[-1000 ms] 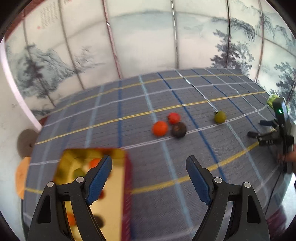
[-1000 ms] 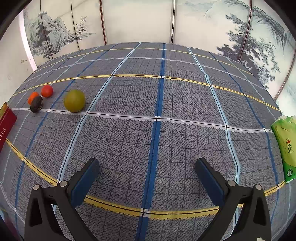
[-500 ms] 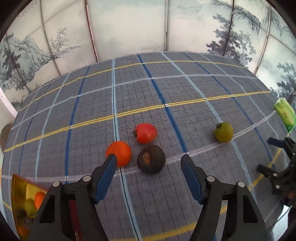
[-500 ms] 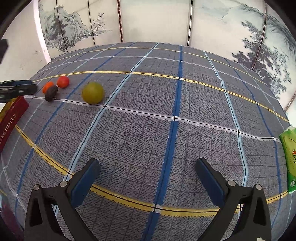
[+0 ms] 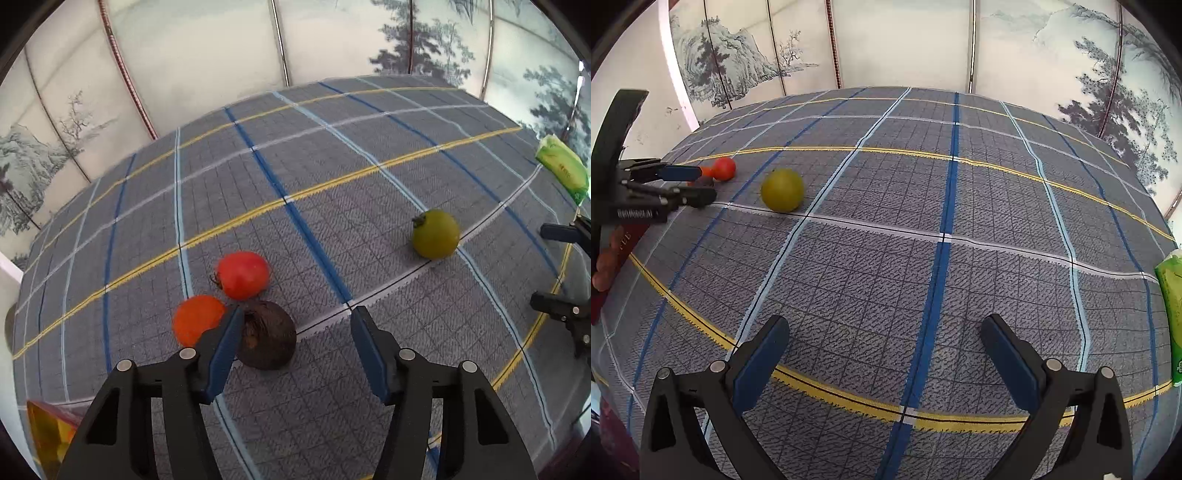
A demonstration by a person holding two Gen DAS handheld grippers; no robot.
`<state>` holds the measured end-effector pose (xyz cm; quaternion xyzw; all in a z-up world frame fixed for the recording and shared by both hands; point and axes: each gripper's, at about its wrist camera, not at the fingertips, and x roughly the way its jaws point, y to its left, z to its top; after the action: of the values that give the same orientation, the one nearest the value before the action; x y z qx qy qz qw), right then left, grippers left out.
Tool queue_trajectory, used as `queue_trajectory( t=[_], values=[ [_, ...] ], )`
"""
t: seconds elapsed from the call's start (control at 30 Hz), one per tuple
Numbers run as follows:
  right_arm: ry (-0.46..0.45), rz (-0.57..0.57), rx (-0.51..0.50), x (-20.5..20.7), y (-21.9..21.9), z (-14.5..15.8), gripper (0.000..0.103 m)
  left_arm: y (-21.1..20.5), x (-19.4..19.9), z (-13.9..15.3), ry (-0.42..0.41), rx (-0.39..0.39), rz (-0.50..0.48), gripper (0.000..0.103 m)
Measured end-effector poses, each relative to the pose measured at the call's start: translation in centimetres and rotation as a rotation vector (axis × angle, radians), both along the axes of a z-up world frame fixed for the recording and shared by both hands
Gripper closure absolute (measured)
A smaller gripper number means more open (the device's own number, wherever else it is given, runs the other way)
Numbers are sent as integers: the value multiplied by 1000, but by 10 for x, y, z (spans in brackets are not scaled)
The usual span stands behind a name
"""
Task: Organize fruits
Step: 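Grasp the dark brown fruit with the left gripper and lift, then carry the brown fruit toward the tin while the right gripper grasps a red tomato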
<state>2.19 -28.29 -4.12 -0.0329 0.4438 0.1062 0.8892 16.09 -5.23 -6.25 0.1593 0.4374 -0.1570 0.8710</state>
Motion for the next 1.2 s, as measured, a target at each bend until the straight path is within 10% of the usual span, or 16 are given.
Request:
queue_trajectory(
  t=[0.23, 0.53, 0.63, 1.03, 1.2],
  values=[
    [0, 0, -1, 0, 0, 0, 0, 15, 4, 4, 24, -102, 4, 50],
    [0, 0, -1, 0, 0, 0, 0, 9, 10, -4, -16, -31, -13, 51],
    [-1, -1, -3, 0, 0, 0, 0, 16, 5, -2, -54, -27, 47, 75],
    [-1, -1, 0, 0, -1, 0, 0, 67, -69, 18, -22, -361, 270, 77],
    [-51, -2, 114, -6, -10, 10, 0, 72, -108, 26, -14, -376, 268, 77]
  ],
)
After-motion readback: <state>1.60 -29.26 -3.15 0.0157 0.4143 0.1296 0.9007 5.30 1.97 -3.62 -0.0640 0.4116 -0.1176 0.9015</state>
